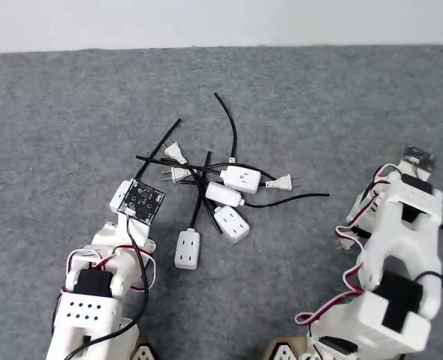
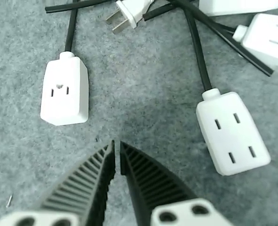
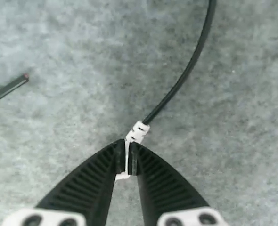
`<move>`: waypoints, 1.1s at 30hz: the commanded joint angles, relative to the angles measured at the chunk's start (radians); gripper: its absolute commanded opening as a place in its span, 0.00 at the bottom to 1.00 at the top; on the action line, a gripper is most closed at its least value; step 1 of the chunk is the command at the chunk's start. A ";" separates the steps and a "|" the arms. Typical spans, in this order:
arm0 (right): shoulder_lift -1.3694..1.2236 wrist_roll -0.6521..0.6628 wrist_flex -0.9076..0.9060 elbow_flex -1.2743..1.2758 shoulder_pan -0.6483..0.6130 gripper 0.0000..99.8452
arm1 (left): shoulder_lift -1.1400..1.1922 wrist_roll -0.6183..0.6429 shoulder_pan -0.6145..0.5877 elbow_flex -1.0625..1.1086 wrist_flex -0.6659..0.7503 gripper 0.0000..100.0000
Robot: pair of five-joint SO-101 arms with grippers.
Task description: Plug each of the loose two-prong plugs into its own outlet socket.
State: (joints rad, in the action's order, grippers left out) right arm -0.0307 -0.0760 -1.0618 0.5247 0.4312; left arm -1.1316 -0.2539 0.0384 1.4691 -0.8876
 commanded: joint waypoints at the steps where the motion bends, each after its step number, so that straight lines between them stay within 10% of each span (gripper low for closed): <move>1: -0.035 -0.006 0.058 -0.021 -0.013 0.01 | -0.014 -0.011 0.006 -0.008 0.021 0.02; 33: 0.024 -0.183 0.007 0.000 0.005 0.11 | -0.014 -0.015 0.006 -0.007 0.015 0.02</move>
State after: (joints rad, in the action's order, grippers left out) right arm -0.0552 -0.2447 -1.0909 0.5125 0.4143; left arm -1.1316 -0.2570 0.0384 1.4691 -0.8876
